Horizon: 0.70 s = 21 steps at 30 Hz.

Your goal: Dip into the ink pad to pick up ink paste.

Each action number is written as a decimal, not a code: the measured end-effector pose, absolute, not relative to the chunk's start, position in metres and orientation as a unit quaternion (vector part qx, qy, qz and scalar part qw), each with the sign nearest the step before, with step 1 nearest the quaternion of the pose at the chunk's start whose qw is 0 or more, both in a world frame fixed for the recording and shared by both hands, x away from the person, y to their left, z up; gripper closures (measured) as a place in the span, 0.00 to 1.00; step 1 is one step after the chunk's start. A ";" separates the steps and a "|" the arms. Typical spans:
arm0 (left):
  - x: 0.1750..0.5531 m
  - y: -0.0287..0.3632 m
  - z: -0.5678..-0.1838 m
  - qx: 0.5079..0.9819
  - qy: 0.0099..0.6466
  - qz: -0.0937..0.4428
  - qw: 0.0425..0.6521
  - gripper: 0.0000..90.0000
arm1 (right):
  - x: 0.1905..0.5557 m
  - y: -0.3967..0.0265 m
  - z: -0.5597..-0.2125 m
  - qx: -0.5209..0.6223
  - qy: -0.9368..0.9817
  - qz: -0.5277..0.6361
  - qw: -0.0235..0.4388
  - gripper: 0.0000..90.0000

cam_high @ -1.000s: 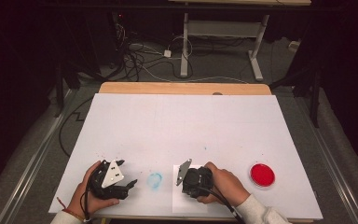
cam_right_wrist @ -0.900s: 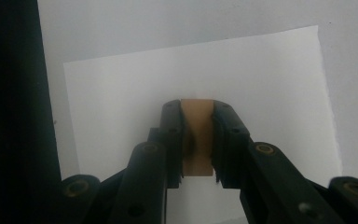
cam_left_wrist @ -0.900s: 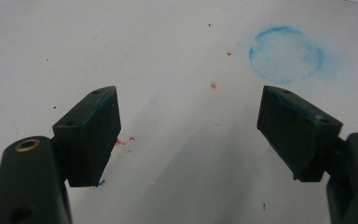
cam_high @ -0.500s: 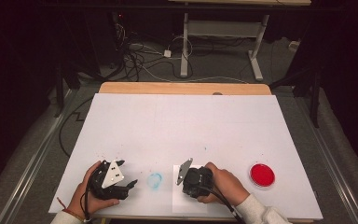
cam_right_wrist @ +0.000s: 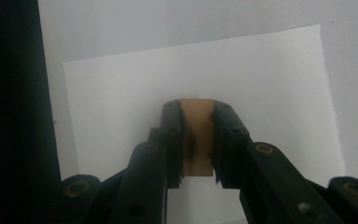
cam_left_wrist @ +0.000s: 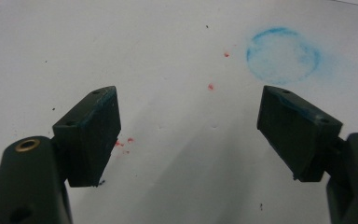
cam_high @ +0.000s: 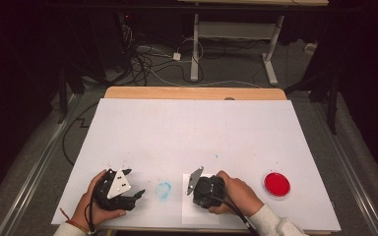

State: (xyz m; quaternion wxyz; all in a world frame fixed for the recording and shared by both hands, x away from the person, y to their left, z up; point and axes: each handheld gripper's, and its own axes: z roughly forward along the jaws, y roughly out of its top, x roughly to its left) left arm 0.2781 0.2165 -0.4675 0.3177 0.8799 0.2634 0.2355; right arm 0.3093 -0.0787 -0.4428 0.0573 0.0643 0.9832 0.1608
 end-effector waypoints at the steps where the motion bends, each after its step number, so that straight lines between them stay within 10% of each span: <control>1: 0.278 0.216 -0.468 0.880 0.264 0.234 0.318 0.23 | 0.310 -0.079 -0.443 0.065 0.983 0.161 0.055 0.85; 21: 0.279 0.218 -0.468 0.879 0.265 0.232 0.323 0.23 | 0.305 -0.077 -0.441 0.056 0.984 0.151 0.070 0.85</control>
